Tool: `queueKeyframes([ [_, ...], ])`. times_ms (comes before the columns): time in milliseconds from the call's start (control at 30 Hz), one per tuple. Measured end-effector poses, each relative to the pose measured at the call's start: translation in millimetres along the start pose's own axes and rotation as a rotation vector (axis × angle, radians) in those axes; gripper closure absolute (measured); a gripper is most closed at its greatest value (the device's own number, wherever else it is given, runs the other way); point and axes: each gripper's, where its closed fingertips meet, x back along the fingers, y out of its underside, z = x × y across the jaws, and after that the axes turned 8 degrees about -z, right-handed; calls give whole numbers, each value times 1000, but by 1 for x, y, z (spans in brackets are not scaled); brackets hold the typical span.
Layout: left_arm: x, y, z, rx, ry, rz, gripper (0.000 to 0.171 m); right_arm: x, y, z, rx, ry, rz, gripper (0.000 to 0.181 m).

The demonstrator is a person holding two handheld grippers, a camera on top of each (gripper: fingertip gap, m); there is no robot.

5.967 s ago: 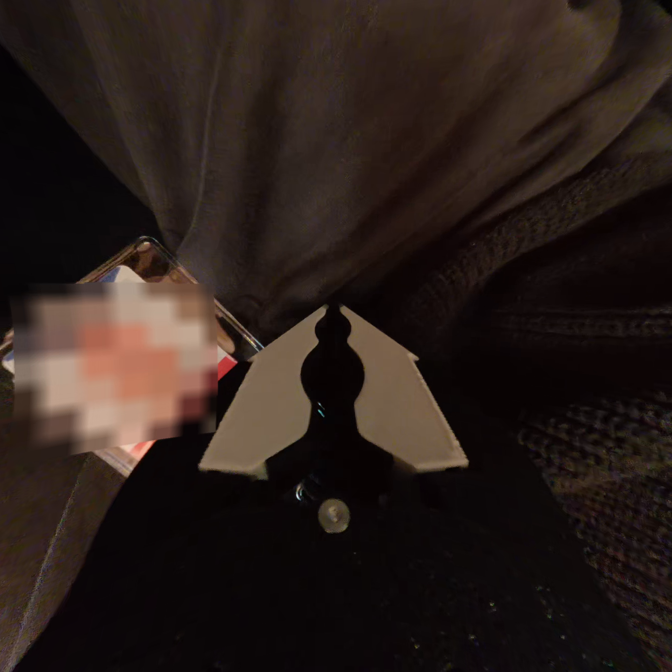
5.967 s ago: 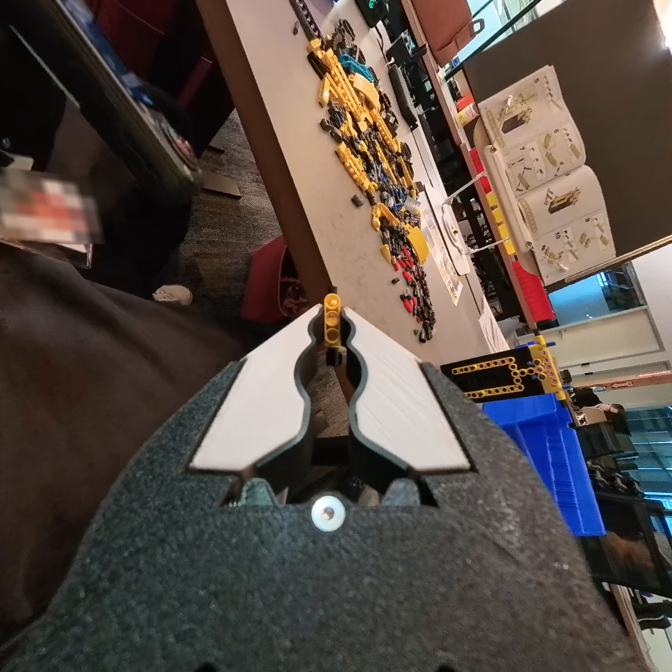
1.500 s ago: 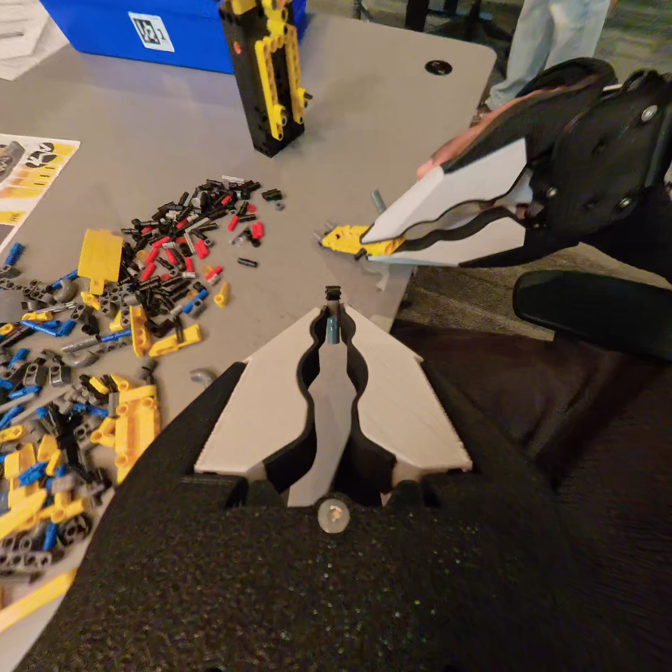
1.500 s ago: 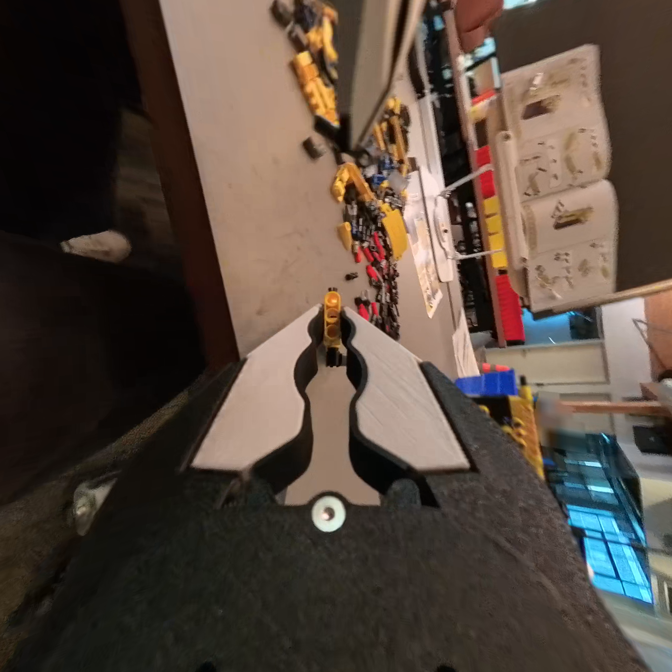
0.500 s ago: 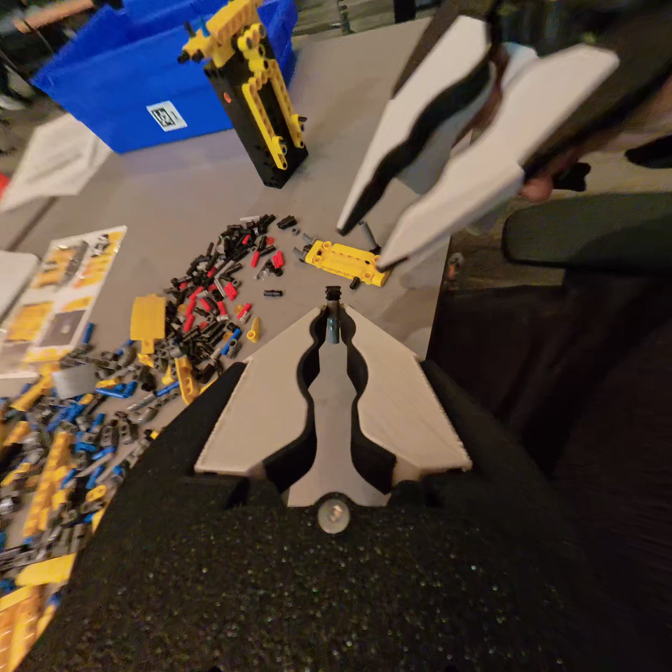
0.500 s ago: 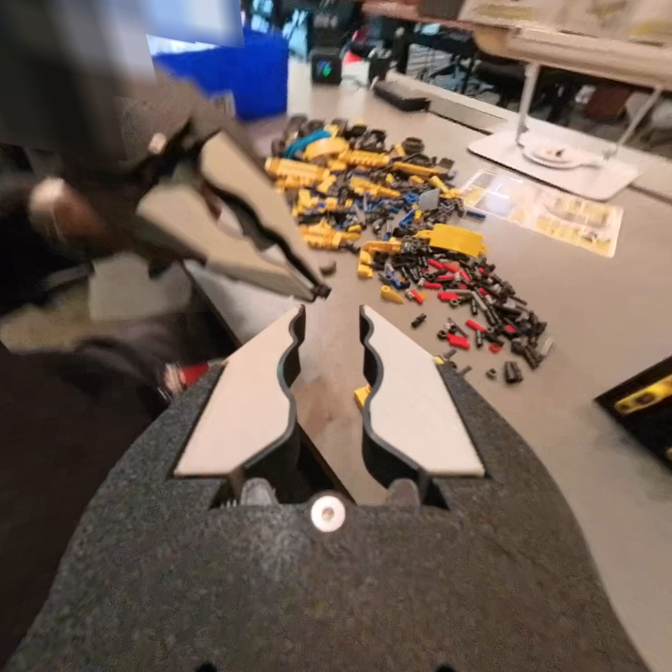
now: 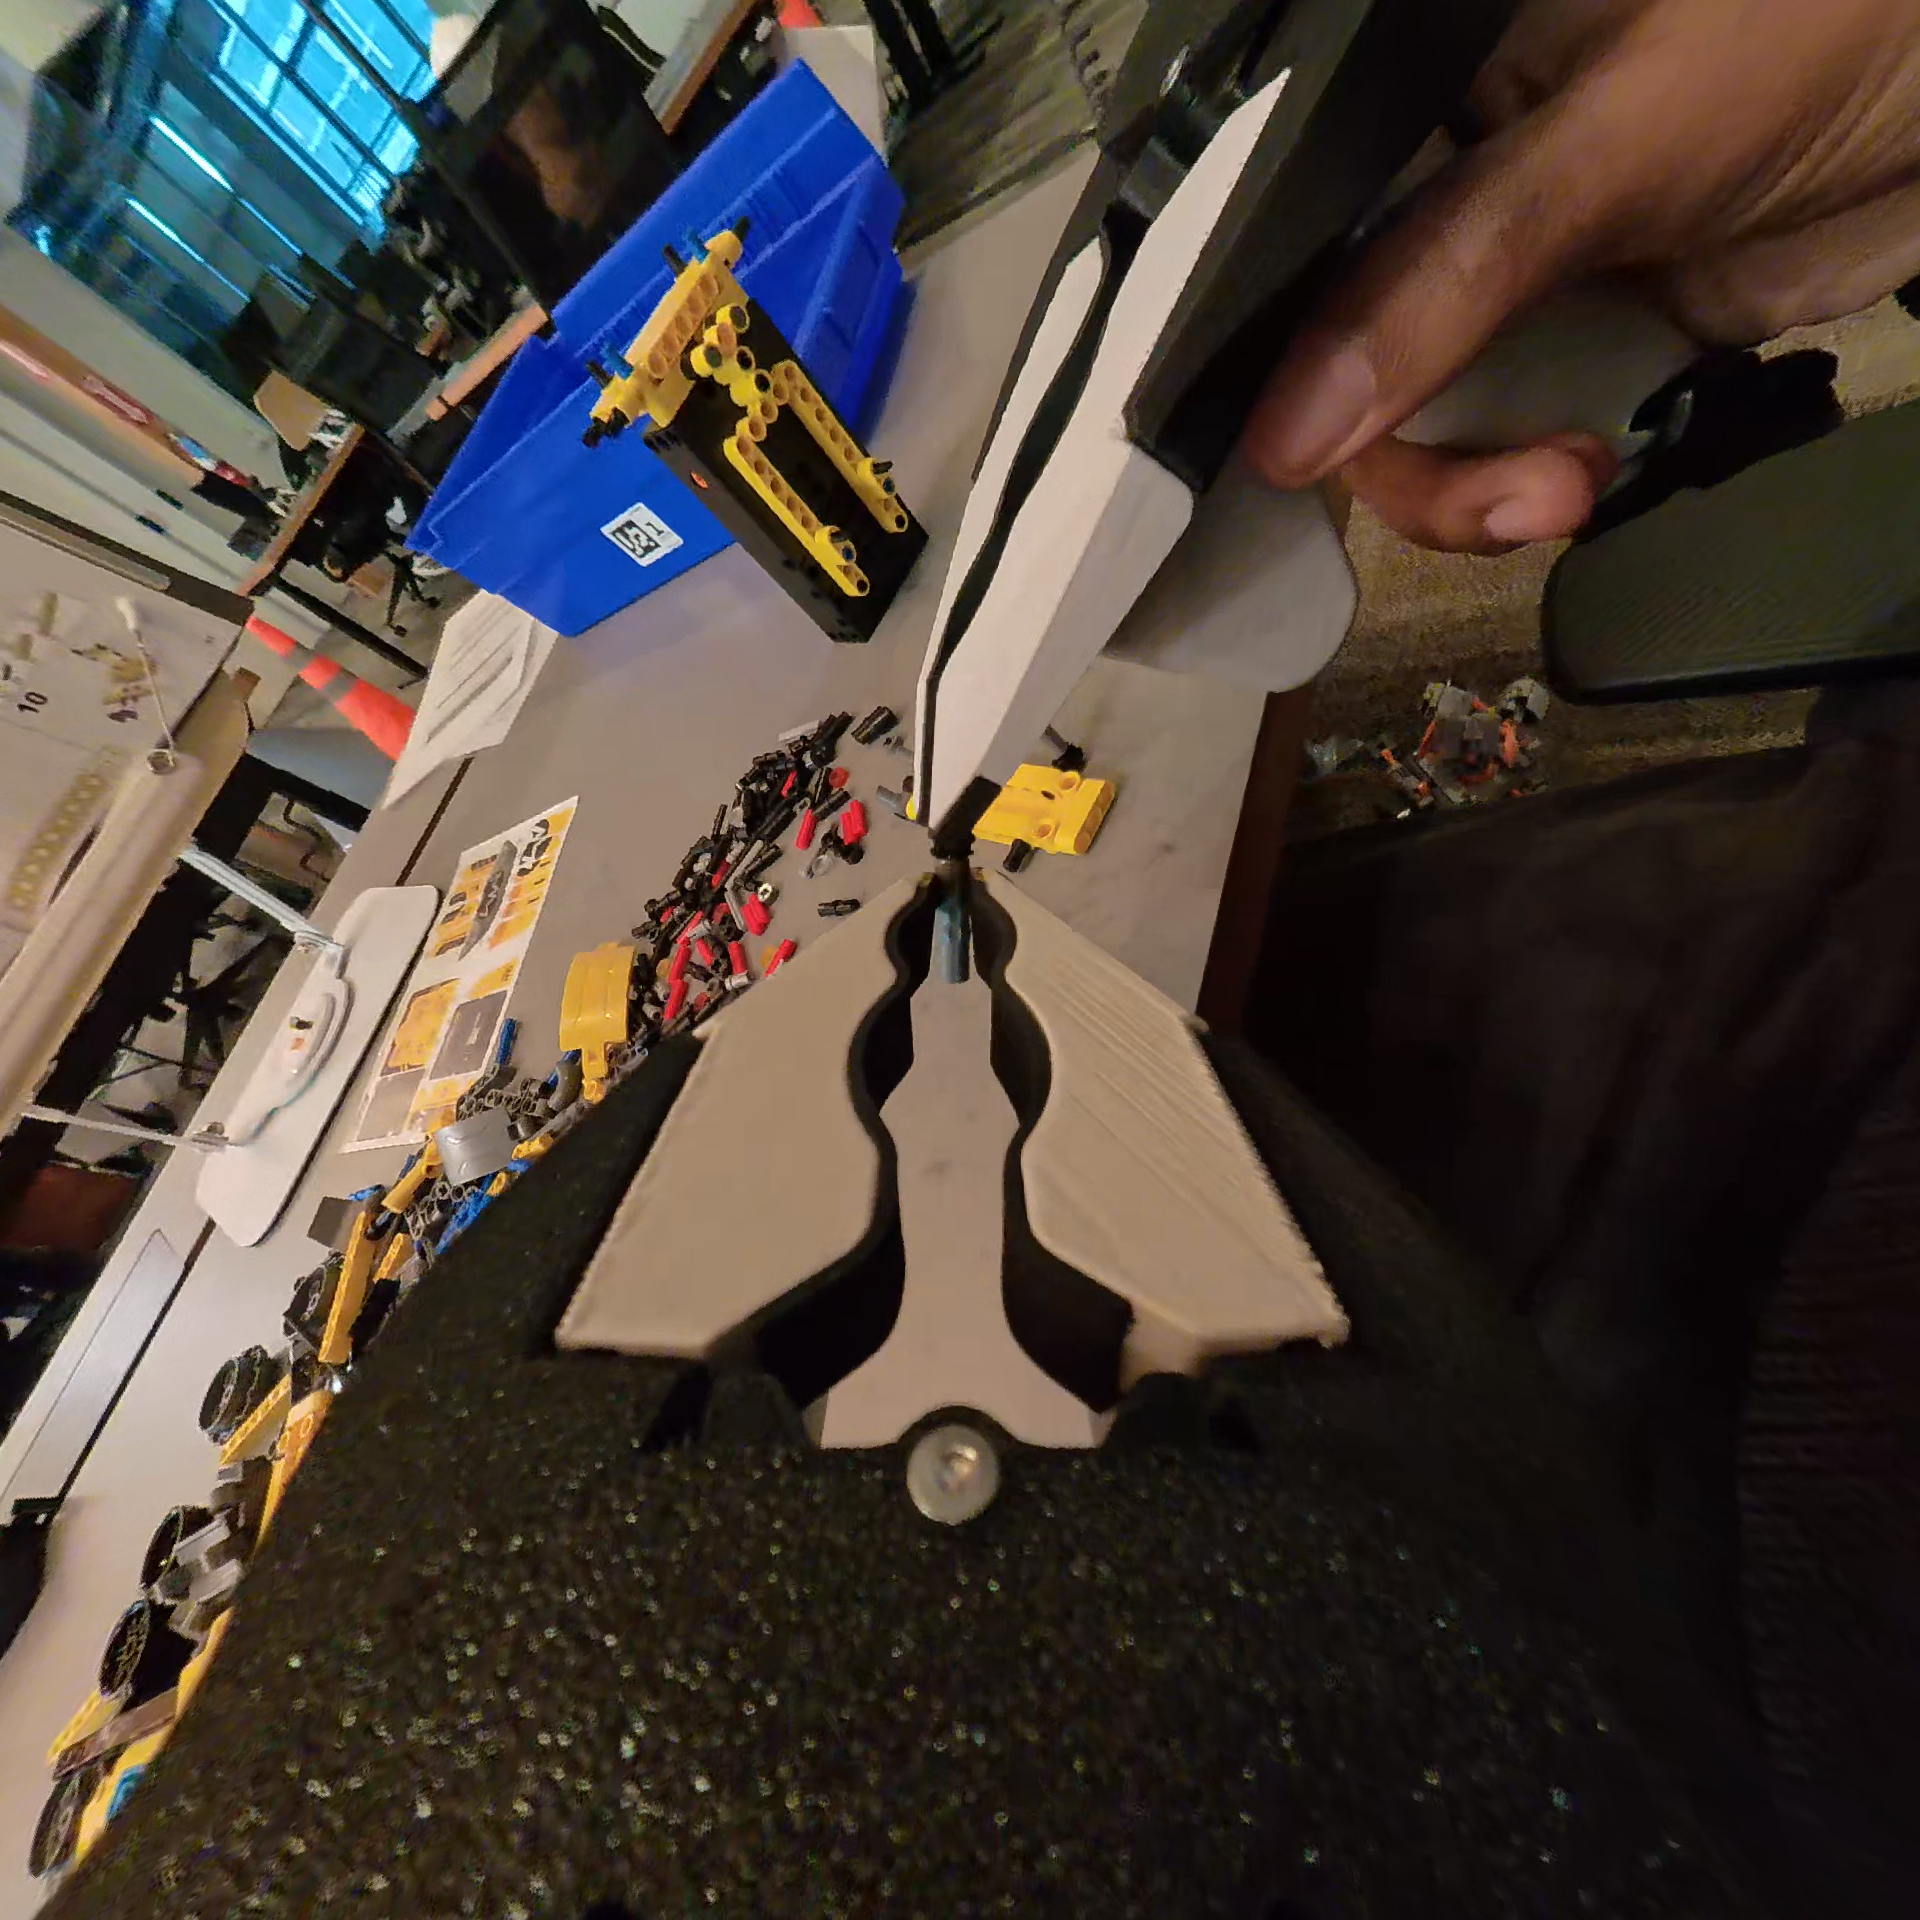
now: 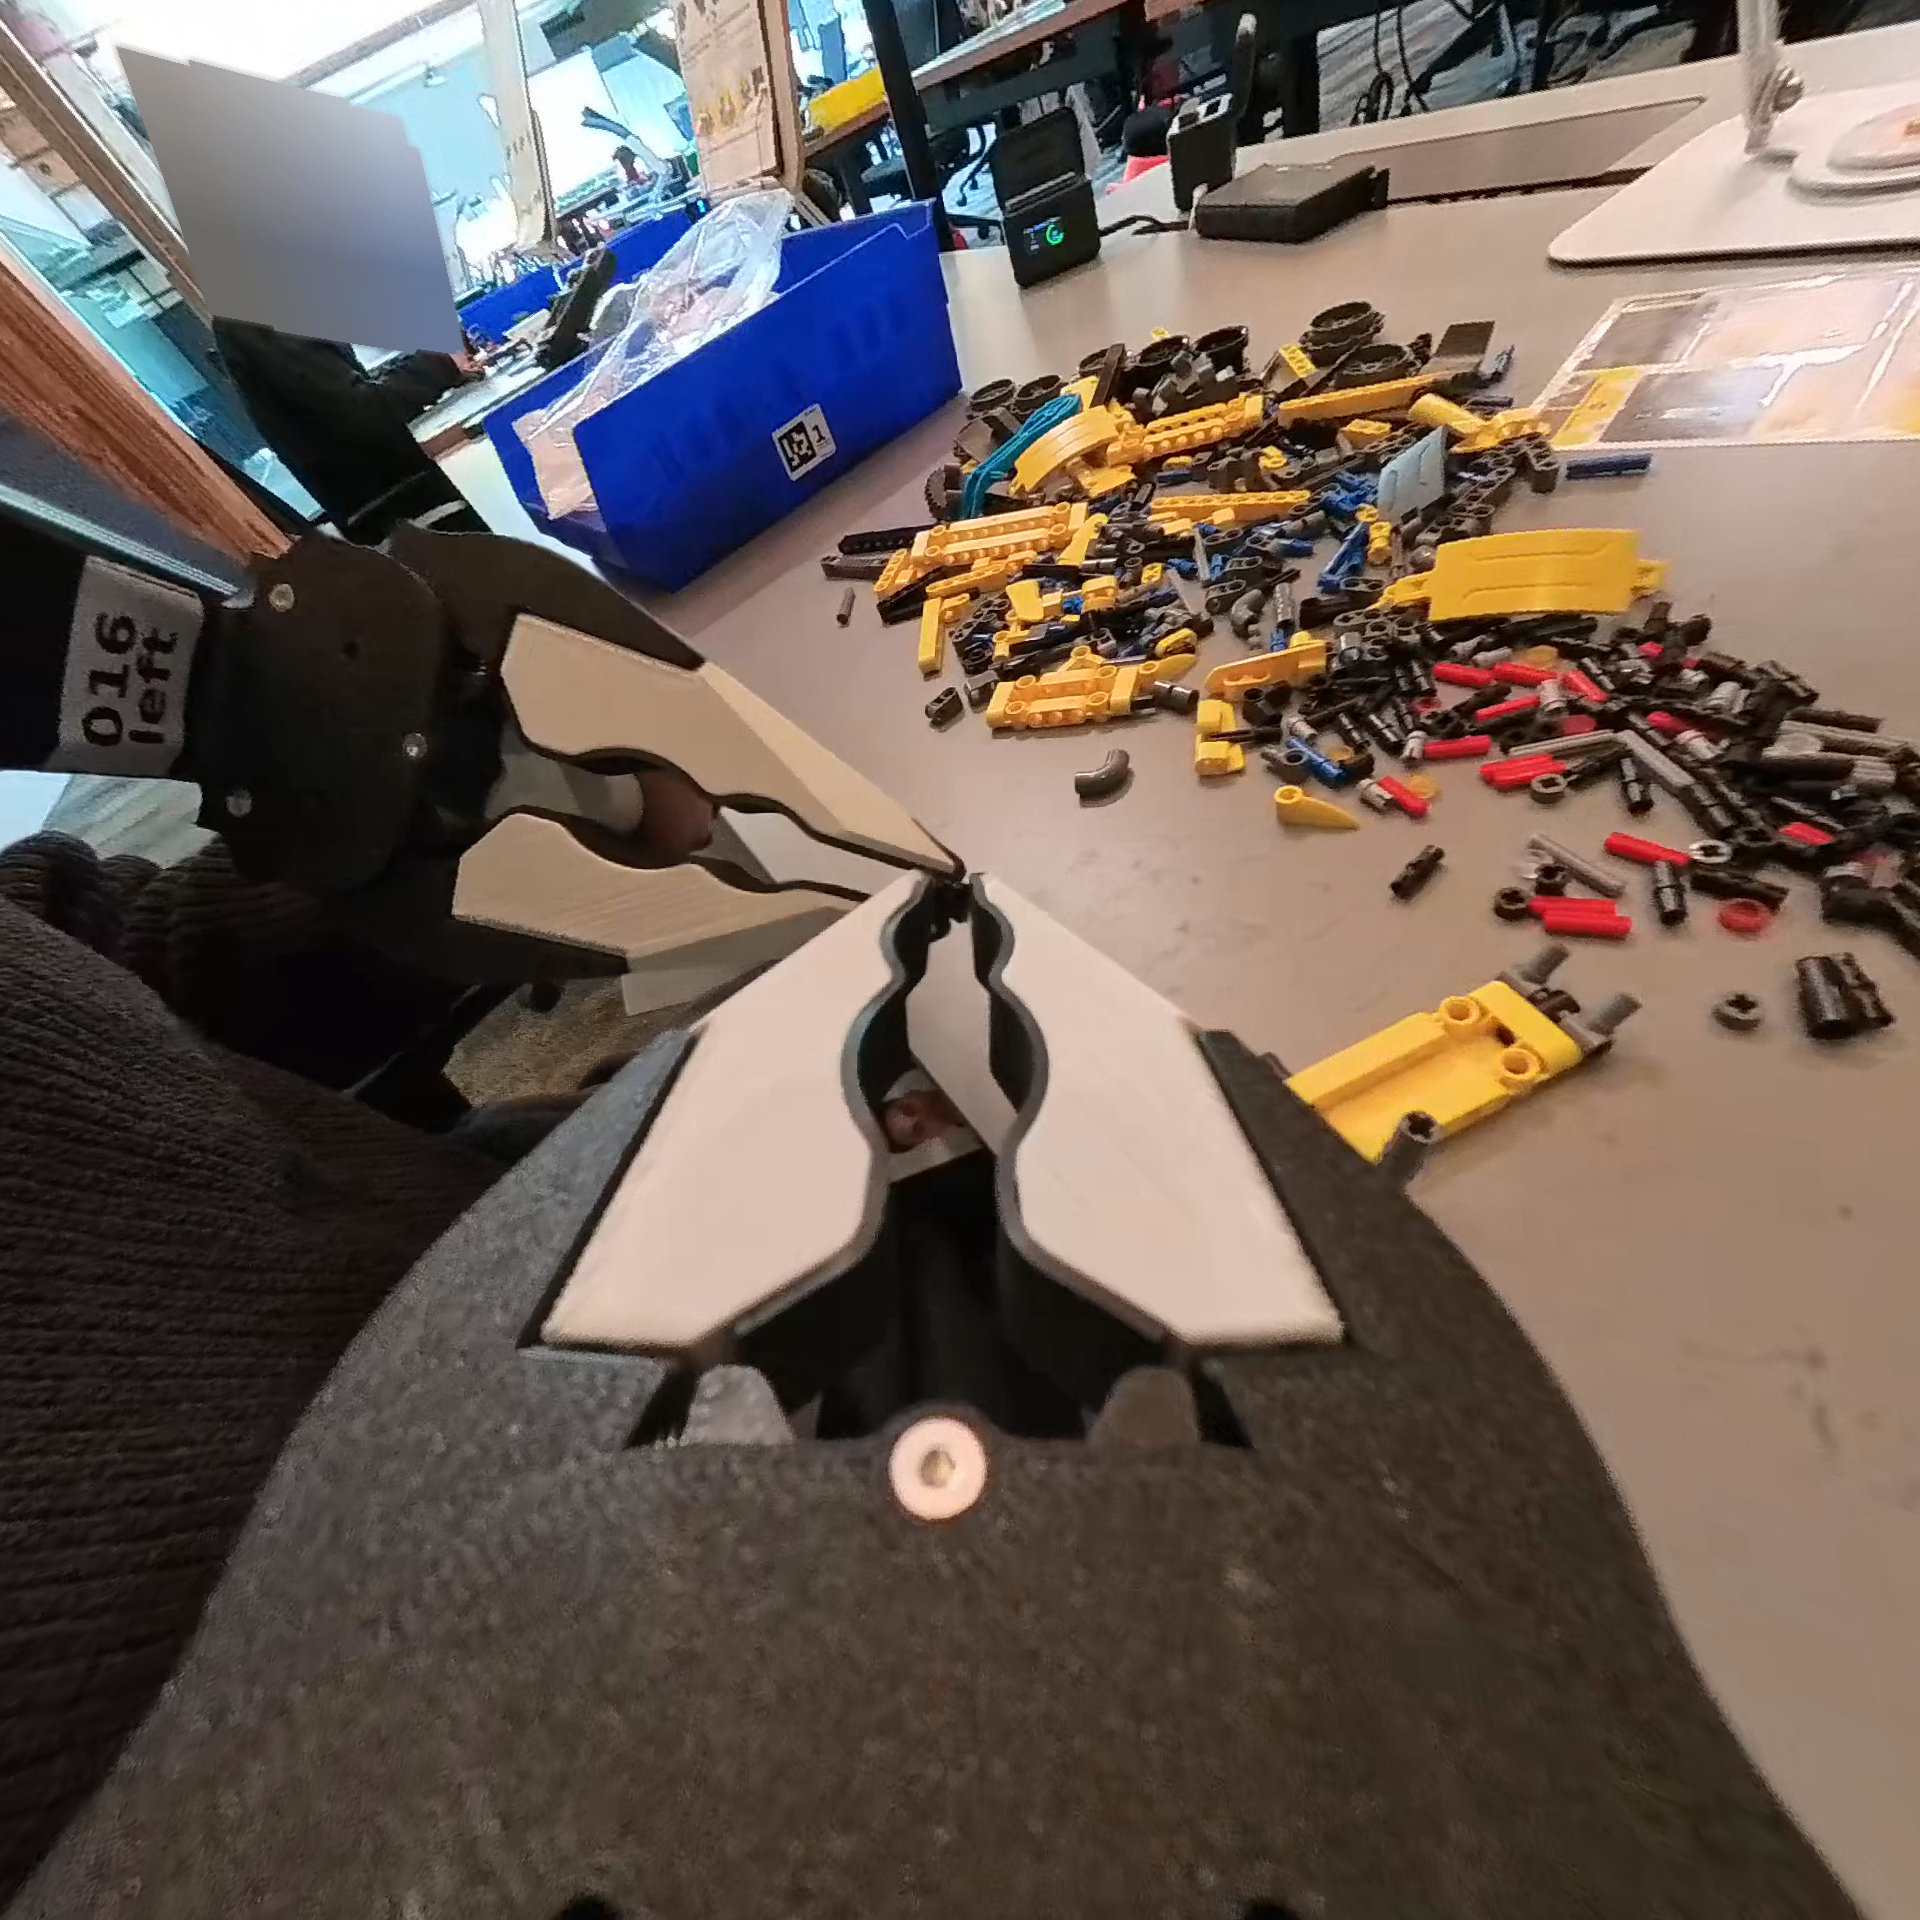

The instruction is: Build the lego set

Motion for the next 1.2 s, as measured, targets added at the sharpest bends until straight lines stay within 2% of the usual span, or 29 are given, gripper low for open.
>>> queueKeyframes([
  [67,2,-3,-1,-9,-8,15,166,-2,2,-1,-6,-11,-13,169],
  [200,1,-1,-4,16,-18,21,166,-2,0,0,28,11,-11,174],
  [267,2,-2,-8,113,-5,47,165,1,-4,3,106,65,10,174],
  [333,5,-3,-13,312,64,92,164,9,-12,8,264,179,47,174],
  [400,11,-9,-13,638,250,183,164,19,-20,11,517,351,72,174],
  [500,28,-33,-13,1167,751,408,162,29,-30,5,1025,654,76,174],
  [533,32,-37,-17,1279,871,481,162,28,-30,0,1203,734,66,174],
  [600,28,-35,-22,1410,965,540,157,19,-25,-3,1455,830,15,174],
  [667,19,-31,-20,1461,979,519,152,12,-21,-3,1555,861,-19,174],
  [800,19,-30,-26,1566,1070,568,152,14,-24,-7,1697,902,-12,174],
  [933,17,-28,-23,1605,1120,568,152,11,-19,-15,1824,898,-28,174],
  [1000,16,-28,-21,1602,1132,565,157,9,-17,-16,1870,912,-37,174],
  [1067,17,-25,-24,1591,1100,582,166,8,-16,-18,1882,908,-26,174],
  [1200,19,-19,-33,1563,1045,598,166,10,-11,-15,1745,809,-23,170],
])
